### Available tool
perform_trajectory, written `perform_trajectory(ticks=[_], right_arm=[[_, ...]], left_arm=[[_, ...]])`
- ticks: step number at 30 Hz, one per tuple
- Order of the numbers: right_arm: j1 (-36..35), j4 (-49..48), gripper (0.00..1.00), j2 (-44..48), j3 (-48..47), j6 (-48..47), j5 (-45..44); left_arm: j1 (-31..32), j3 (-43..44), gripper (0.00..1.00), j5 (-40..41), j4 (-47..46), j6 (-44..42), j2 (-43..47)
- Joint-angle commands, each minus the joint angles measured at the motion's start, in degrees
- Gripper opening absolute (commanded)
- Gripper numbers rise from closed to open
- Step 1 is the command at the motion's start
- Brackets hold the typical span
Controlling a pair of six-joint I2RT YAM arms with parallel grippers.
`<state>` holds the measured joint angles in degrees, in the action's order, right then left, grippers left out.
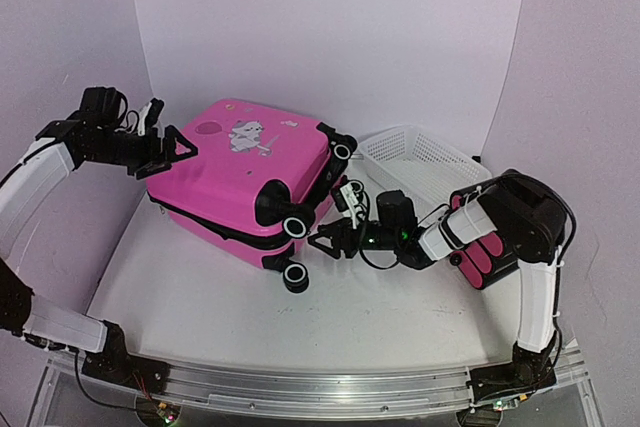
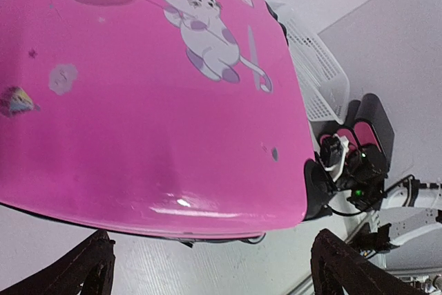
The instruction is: Open, take out, and arrange the luggage
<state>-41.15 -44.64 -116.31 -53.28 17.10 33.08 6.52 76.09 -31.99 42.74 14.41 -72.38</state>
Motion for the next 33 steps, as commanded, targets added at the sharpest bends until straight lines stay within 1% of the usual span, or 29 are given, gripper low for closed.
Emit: perform_trajectory(ticks=[1, 5, 8, 12, 15, 16, 19, 21, 23, 25, 27, 29, 31, 33], right_arm=[[-0.96, -12.47, 0.57, -2.82, -3.33, -3.09, 0.04], [-1.51, -13.08, 0.47, -4.61, -5.8, -2.72, -0.58], [-2.14, -13.19, 0.39, -4.88, -6.72, -2.3, -0.09], [-2.65, -13.36, 0.25, -4.52, -6.18, -1.49, 0.49], [-3.32, -13.46, 0.12, -4.19, -5.39, -1.25, 0.49], [-3.63, -13.5, 0.09, -4.3, -5.23, -0.97, 0.49], [-4.94, -13.67, 0.04, -4.71, -4.89, -0.38, 0.07], [-6.12, -14.64, 0.0, -4.36, -3.81, 0.06, -1.0], [-7.68, -15.97, 0.0, -3.35, -1.88, -0.06, -2.91], [-8.93, -16.98, 0.0, -1.63, 0.66, -0.4, -6.48], [-10.97, -18.0, 0.0, -0.21, 3.03, -1.91, -10.71], [-14.13, -17.71, 0.0, 0.64, 4.41, -6.45, -17.07], [-17.17, -17.7, 0.0, 0.26, 4.91, -11.4, -22.6], [-20.04, -18.62, 0.0, -0.68, 4.89, -15.78, -28.43]], left_arm=[[0.96, -4.43, 0.99, -3.17, -0.08, 0.69, 5.8], [1.67, -7.79, 0.98, -4.41, -0.18, 1.56, 9.79], [1.85, -9.39, 0.95, -6.27, -0.12, 1.67, 11.84], [2.89, -11.49, 0.93, -9.3, -0.11, 3.34, 12.59], [5.81, -12.81, 0.92, -7.66, -0.86, 4.22, 12.78], [6.64, -13.13, 0.92, -7.47, -1.3, 4.59, 12.56], [9.14, -14.16, 0.89, -7.84, -4.18, 6.9, 11.22], [10.67, -15.46, 0.86, -7.31, -7.87, 9.27, 10.85], [11.97, -17.79, 0.81, -7.24, -12.88, 12.81, 10.86], [13.3, -20.61, 0.75, -7.38, -18.37, 16.44, 10.67], [14.48, -22.49, 0.7, -6.12, -21.86, 18.76, 10.0], [15.47, -23.74, 0.65, -4.35, -24.58, 20.41, 9.1], [16.45, -25.28, 0.63, -3.25, -28.4, 22.62, 8.16], [16.86, -25.72, 0.6, -1.83, -30.3, 23.84, 7.31]])
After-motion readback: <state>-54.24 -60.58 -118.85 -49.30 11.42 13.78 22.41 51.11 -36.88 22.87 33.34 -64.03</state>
